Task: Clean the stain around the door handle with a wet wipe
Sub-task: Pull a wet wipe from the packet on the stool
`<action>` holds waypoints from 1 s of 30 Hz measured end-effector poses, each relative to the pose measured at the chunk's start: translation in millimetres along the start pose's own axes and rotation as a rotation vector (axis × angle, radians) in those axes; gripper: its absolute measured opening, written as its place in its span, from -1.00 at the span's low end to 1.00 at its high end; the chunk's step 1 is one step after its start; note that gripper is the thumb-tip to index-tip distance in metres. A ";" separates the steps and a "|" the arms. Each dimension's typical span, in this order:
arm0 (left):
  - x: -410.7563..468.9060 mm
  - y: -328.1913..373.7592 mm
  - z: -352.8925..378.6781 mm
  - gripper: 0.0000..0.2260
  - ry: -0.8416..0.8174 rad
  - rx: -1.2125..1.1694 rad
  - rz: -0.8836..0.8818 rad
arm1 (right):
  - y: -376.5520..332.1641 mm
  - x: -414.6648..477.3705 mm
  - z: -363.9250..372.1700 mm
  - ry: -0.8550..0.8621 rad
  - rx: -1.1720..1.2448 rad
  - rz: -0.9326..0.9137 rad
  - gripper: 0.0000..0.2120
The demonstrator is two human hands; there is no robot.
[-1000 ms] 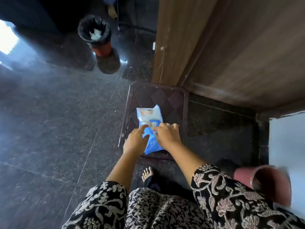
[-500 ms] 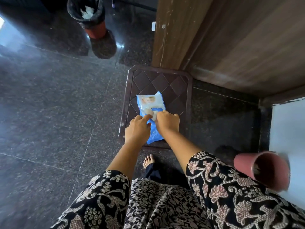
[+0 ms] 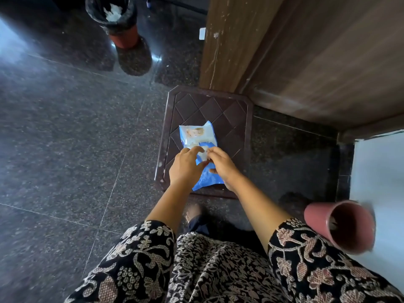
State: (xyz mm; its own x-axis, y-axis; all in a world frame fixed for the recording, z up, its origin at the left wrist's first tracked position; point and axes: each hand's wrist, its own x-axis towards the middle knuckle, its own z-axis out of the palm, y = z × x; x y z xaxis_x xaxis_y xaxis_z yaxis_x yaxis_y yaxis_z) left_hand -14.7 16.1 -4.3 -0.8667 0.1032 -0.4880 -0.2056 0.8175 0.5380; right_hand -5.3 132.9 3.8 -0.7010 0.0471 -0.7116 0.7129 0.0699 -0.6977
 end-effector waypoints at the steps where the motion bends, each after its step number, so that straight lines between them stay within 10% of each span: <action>1: 0.9 1.8 0.4 -0.70 0.012 -0.007 -0.003 | -1.6 -0.4 -0.1 -0.005 0.054 0.011 -0.81; 19: 16.7 14.3 11.6 -0.54 -0.071 0.159 -0.157 | -8.2 1.2 -21.3 0.200 0.475 0.061 -0.75; 30: 23.6 9.7 7.6 -0.48 -0.181 0.108 -0.164 | -15.3 3.5 -26.1 0.077 -0.177 0.243 -0.73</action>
State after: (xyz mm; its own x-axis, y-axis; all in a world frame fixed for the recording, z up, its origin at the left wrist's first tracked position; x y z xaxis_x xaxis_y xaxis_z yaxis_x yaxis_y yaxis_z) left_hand -33.7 30.8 -15.7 -0.7287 0.0558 -0.6826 -0.2787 0.8862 0.3700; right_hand -19.1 158.0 14.1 -0.5145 0.1588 -0.8427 0.8505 0.2195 -0.4779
